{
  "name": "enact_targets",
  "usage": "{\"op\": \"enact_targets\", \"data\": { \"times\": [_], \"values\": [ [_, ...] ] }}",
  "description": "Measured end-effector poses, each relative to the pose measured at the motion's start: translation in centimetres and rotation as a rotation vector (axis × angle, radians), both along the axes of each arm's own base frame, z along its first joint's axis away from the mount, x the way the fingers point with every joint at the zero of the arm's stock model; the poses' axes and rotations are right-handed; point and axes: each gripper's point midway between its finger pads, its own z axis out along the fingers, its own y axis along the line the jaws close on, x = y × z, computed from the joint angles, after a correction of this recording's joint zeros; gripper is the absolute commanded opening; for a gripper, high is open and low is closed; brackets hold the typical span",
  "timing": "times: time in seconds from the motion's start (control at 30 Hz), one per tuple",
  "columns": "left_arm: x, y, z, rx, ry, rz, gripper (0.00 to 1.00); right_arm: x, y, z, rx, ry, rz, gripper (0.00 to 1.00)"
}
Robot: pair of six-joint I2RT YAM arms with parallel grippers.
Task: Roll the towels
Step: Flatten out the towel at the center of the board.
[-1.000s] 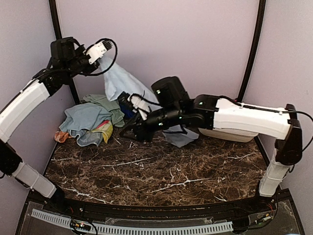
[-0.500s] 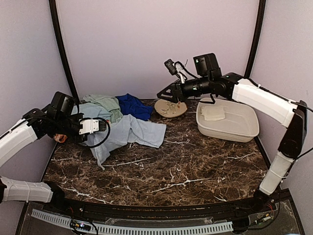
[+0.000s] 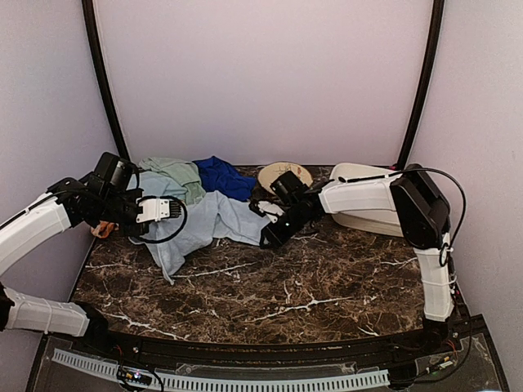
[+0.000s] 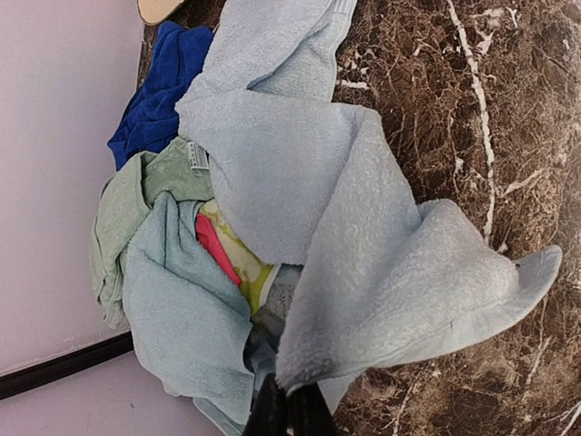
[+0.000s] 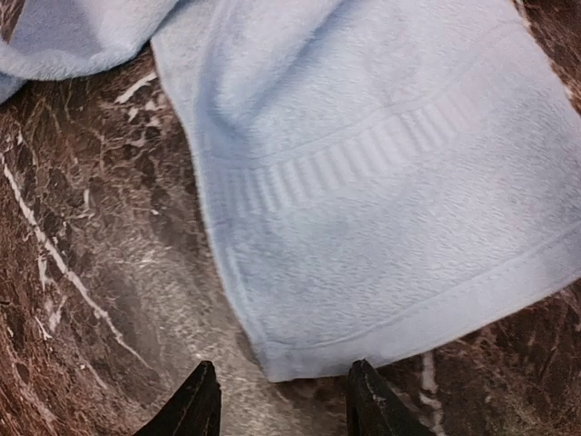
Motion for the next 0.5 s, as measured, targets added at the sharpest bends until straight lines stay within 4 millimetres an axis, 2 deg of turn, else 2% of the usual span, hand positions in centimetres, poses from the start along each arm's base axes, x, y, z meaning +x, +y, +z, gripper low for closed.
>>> {"op": "enact_targets", "data": {
  "times": [0.1, 0.2, 0.4, 0.43, 0.5],
  "values": [
    [0.2, 0.2, 0.1, 0.006, -0.011, 0.011, 0.0, -1.0, 1.2, 0.1, -0.003, -0.027, 0.048, 0.46],
    [0.4, 0.4, -0.1, 0.015, -0.009, 0.022, 0.0, -1.0, 1.7, 0.5, 0.004, -0.054, 0.068, 0.44],
    [0.7, 0.6, -0.2, 0.028, -0.01, 0.033, 0.0, 0.3, 1.8, 1.2, -0.006, -0.104, 0.052, 0.27],
    [0.7, 0.6, -0.2, 0.029, -0.011, 0.034, 0.0, 0.5, 1.9, 1.3, -0.006, -0.109, 0.047, 0.28],
    [0.8, 0.6, -0.1, 0.031, -0.014, 0.037, 0.0, 0.9, 1.9, 1.3, -0.011, -0.118, 0.042, 0.37]
  ]
}}
